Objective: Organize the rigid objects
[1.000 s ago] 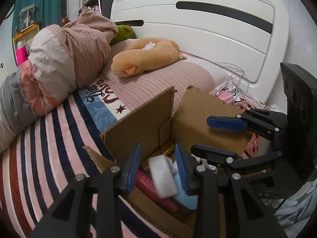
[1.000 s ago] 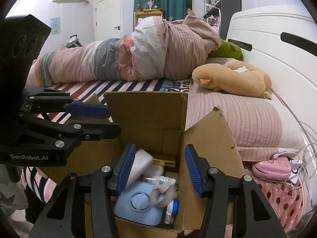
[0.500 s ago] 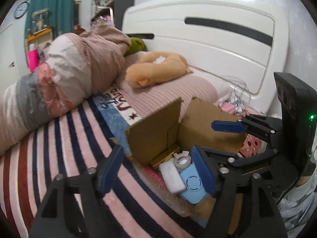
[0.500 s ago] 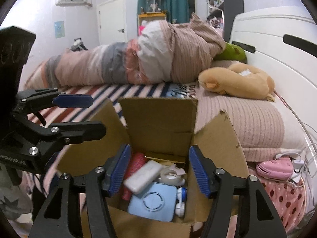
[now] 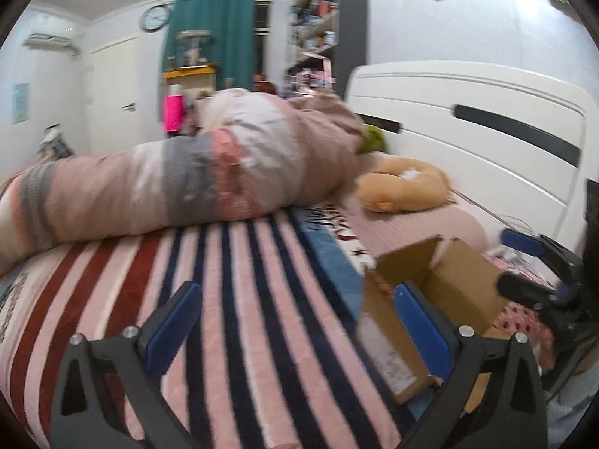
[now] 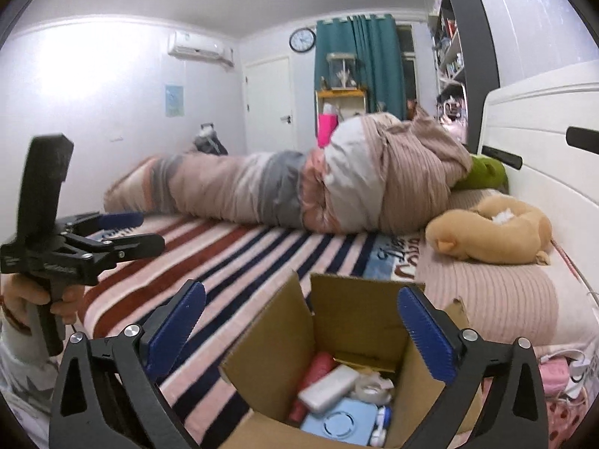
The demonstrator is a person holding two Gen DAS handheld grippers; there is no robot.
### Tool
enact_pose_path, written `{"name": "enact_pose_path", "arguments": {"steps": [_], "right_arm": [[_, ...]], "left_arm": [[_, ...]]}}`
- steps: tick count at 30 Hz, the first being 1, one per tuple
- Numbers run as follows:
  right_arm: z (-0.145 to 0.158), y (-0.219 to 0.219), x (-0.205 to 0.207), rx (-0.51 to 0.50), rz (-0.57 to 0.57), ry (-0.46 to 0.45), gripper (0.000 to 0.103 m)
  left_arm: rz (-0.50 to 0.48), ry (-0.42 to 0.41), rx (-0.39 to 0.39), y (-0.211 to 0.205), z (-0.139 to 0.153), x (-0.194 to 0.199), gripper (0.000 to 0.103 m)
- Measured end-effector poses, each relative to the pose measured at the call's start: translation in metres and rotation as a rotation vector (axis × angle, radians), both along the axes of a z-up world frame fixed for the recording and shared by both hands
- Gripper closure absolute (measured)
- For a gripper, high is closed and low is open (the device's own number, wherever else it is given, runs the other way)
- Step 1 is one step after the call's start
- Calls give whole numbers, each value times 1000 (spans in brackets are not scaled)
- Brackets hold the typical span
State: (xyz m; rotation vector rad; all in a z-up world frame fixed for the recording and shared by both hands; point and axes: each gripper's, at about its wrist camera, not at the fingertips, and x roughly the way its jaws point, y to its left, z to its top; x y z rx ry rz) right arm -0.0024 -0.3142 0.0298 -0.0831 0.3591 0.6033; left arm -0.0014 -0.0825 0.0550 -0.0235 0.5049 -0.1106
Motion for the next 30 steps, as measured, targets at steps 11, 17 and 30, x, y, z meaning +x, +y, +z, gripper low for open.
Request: {"name": "enact_pose_path", "arguments": {"steps": [11,17,30], "right_arm": [[-8,12,2,-3,16,20,0],[-8,12,2,-2,18,18,0],[-10,5,5,15,20,32,0]], "left_arm": [[71,7,-16,25,-4,-11,1],[78,10,-12,24,-5,-10,1],[85,12,-3,24,-5,-9,1]]}}
